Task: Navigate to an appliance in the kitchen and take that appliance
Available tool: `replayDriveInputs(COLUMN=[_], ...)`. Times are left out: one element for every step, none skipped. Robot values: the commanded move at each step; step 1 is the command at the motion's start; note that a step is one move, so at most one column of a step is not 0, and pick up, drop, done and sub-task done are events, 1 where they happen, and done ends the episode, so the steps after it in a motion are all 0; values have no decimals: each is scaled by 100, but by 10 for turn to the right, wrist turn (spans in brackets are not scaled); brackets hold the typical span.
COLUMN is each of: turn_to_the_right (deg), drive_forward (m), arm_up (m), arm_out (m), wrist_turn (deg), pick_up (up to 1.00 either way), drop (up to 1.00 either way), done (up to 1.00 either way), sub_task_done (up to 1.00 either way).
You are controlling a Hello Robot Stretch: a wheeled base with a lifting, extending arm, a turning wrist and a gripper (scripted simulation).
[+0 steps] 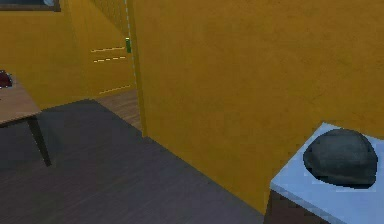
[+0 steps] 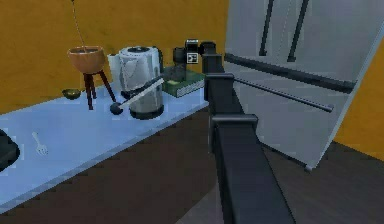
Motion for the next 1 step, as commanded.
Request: replayDriveInputs(turn_to_the_right=[0], drive_forward=[0], arm_up=[0], arm_out=[0], wrist_turn=[330], pick_up=[0], drop=[0], done=[0], sub_task_done=[0])
